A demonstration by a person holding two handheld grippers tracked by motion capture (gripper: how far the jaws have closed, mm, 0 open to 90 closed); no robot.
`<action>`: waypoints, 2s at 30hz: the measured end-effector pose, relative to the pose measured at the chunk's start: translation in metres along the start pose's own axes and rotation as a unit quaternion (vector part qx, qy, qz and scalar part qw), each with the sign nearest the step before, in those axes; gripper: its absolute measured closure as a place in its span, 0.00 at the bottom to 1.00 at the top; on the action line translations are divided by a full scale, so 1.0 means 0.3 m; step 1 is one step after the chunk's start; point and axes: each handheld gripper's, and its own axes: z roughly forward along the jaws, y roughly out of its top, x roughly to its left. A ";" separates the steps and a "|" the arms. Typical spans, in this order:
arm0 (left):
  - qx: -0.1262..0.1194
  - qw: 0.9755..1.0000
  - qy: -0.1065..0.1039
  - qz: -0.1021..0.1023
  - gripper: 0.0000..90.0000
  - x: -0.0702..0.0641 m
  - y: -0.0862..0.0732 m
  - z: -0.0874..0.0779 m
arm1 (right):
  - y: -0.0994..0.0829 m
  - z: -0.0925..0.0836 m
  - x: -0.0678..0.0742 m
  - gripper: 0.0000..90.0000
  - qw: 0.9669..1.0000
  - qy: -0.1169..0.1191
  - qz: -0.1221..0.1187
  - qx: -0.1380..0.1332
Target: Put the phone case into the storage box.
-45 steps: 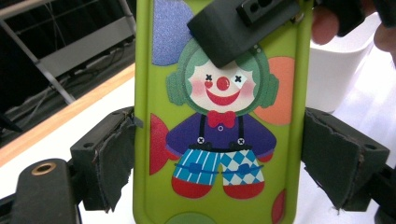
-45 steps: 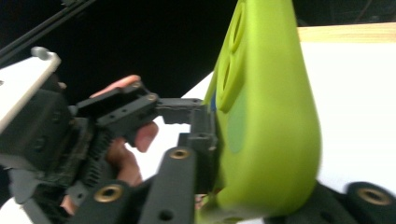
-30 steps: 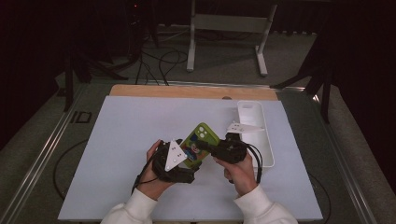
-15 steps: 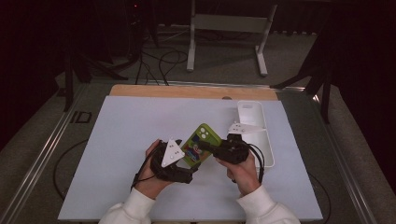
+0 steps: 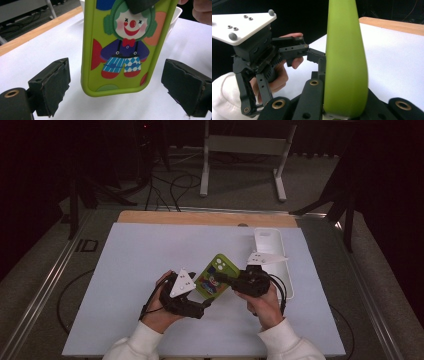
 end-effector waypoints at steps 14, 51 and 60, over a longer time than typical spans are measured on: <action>-0.009 0.999 -0.036 -0.013 0.18 0.023 -0.008 -0.010 | 0.007 -0.032 0.016 0.98 0.999 0.017 -0.029 0.011; -0.011 0.985 -0.173 0.003 0.69 0.021 -0.027 -0.012 | 0.010 -0.056 0.032 0.98 0.992 0.097 -0.076 0.025; -0.024 0.981 -0.193 -0.002 0.83 0.028 -0.041 -0.014 | 0.008 -0.065 0.029 0.94 0.990 0.105 -0.086 0.022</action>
